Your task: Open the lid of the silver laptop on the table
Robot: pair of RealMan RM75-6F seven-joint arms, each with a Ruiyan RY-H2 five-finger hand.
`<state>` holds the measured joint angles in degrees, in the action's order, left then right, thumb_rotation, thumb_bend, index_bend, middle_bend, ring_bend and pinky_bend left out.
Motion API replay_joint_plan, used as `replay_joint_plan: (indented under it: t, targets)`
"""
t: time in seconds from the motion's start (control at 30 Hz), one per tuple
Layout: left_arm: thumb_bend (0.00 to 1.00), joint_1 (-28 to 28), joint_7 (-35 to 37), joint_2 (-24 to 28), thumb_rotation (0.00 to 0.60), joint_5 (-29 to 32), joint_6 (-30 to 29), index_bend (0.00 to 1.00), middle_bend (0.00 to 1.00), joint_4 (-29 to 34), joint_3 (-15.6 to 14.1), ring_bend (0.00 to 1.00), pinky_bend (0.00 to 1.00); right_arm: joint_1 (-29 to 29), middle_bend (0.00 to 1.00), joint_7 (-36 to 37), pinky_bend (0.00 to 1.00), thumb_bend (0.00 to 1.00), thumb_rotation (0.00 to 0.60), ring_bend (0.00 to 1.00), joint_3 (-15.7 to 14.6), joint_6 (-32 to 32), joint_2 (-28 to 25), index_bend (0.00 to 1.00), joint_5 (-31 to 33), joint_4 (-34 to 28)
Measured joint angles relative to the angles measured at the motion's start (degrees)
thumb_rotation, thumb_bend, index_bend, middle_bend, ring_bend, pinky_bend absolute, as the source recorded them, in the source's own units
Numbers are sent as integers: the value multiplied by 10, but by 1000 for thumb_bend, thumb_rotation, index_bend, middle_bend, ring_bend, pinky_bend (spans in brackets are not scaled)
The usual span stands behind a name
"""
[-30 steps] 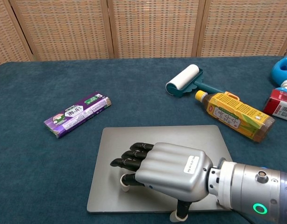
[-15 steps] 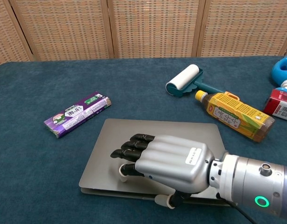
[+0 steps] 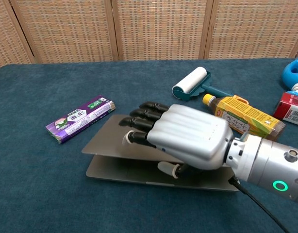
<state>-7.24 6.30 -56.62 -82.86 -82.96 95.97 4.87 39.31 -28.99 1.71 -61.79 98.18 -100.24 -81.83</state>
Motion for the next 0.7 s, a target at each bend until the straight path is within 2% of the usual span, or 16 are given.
replay_joint_plan:
  t: [0.1, 0.27, 0.43, 0.5, 0.6, 0.7]
  targets:
    - [0, 0, -1, 0, 600, 0, 0, 0, 0, 1, 0, 0, 0, -6, 90, -7, 0, 612, 600, 29, 10, -14, -9, 172, 5, 6]
    - [0, -1, -5, -1, 600, -1, 2, 0, 0, 2, -1, 0, 0, -13, 85, -32, 6, 607, 600, 31, 24, -15, -19, 176, 30, 13]
    - [0, -3, -8, -2, 600, 2, 6, 0, 0, 2, -1, 0, 0, -20, 93, -36, 14, 607, 600, 40, 44, -17, -20, 273, 70, 27]
    - [0, -3, -9, -2, 600, 3, 7, 0, 0, 2, -1, 0, 0, -22, 93, -27, 15, 608, 600, 40, 53, -19, -20, 351, 84, 28]
    - [0, -6, -10, -5, 600, 1, 9, 0, 0, -1, -1, 0, 0, -23, 109, -12, 18, 646, 600, 44, 61, -20, -25, 480, 96, 21]
    - [0, -8, -11, -8, 600, -5, 9, 0, 0, -3, -1, 0, 0, -23, 122, 2, 22, 698, 600, 46, 68, -20, -33, 527, 110, 5]
